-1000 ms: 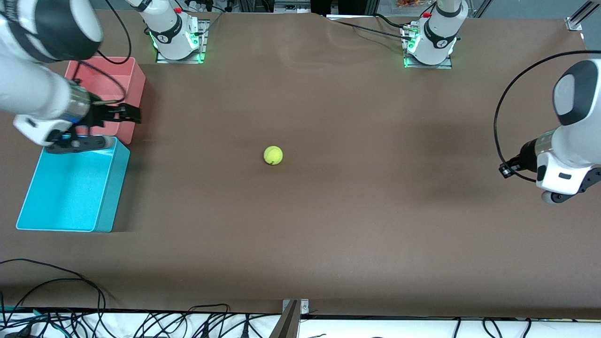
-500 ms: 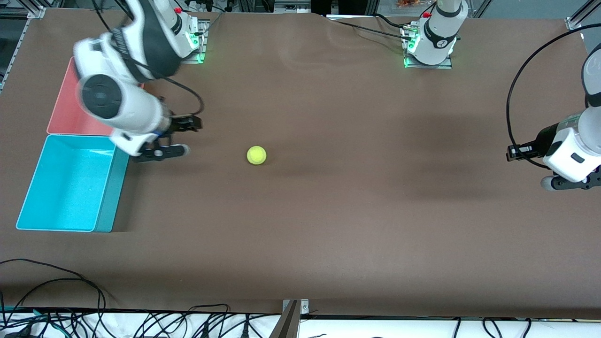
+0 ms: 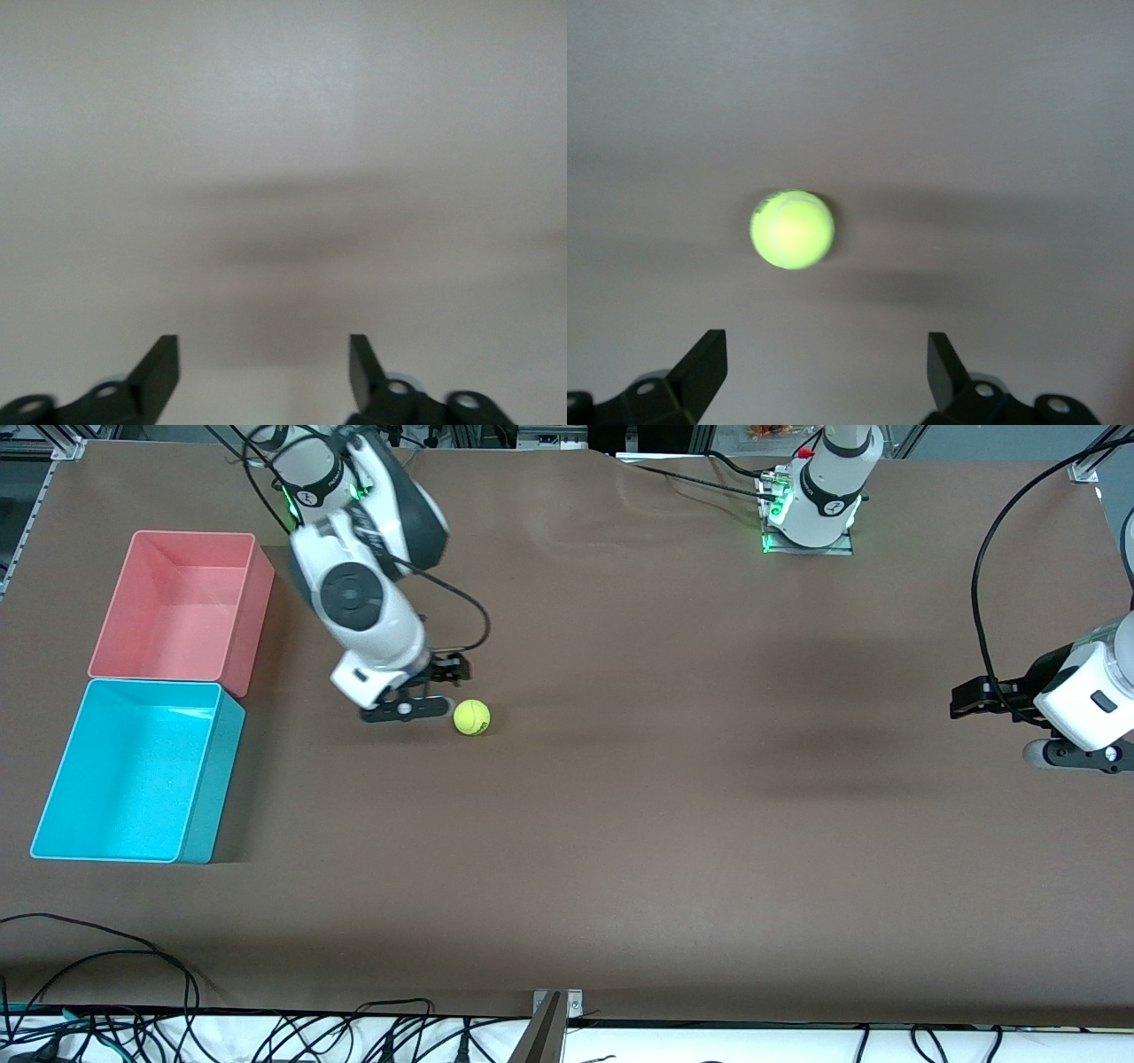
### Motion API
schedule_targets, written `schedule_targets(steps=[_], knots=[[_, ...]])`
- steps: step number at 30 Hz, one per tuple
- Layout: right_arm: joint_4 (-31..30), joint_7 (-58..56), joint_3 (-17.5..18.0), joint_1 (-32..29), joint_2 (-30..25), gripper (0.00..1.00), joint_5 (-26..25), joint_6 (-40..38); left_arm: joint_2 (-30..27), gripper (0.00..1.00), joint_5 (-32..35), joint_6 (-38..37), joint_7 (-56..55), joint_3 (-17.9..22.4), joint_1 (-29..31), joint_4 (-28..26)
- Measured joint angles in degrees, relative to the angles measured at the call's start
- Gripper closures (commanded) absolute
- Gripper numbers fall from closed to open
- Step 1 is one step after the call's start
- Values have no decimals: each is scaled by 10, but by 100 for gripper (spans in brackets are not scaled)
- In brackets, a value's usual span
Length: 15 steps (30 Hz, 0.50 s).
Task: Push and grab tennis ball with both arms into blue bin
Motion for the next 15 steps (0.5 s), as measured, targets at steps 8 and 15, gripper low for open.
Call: schedule_targets(steps=[8,15], knots=[[-71,24,-1,16,20,0,0,133,0,0,0,0,1,1,0,3],[-108,27,-1,16,40,0,0,228,0,0,0,0,1,1,0,21]])
